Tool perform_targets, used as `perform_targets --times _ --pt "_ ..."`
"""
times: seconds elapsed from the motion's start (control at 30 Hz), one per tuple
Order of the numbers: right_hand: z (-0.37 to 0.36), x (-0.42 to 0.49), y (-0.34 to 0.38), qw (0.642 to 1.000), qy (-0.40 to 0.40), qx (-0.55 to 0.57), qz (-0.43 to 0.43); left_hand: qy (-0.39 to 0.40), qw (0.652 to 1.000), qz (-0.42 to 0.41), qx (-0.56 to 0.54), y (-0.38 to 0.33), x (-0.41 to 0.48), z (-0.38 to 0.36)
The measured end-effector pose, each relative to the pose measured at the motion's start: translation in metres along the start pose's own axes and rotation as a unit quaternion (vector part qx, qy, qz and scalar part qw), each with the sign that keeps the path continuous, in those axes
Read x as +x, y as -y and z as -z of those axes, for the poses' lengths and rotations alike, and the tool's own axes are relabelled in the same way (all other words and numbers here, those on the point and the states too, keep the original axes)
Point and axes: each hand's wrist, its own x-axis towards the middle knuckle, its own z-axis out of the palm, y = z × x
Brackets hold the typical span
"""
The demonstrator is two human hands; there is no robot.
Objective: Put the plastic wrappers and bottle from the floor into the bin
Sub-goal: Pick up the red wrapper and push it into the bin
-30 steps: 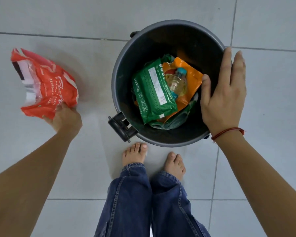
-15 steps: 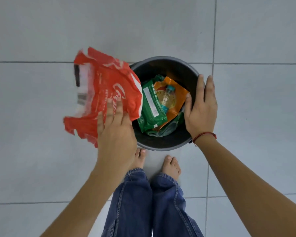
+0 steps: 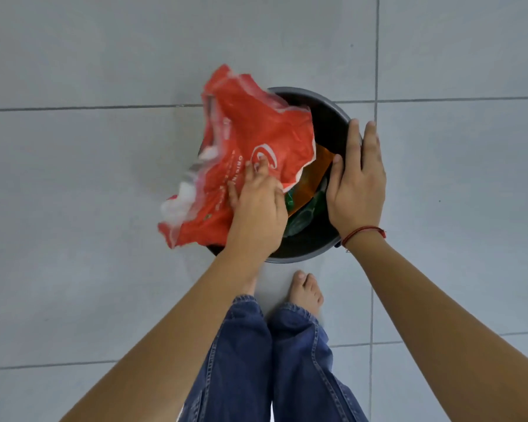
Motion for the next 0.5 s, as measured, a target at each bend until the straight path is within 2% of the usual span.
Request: perform_targets --times 0.07,0.23,0.33,0.4,0.47,0.5 --pt "0.000 0.000 0.000 1.000 0.002 0.003 0.001 0.027 1.000 0.007 -0.001 0.003 0.013 -0.021" --pt "-0.001 0.000 -0.001 1.000 -0.003 0.001 0.003 0.180 0.984 -0.006 -0.005 0.007 0.028 -0.058" --pt "0.000 0.000 -0.001 1.000 -0.001 -0.008 0.001 0.218 0.974 -0.037 0.047 0.006 0.029 -0.050" --pt "0.000 -0.001 -0.001 1.000 0.003 -0.010 -0.002 0.141 0.980 -0.102 0.094 0.003 0.022 -0.038" --pt "0.000 -0.001 0.000 1.000 0.006 -0.011 -0.005 -0.022 0.978 -0.151 0.141 0.000 0.014 -0.026" --pt "0.000 -0.001 0.000 1.000 0.006 -0.013 -0.006 -0.082 0.966 -0.157 0.188 0.002 0.012 -0.022"
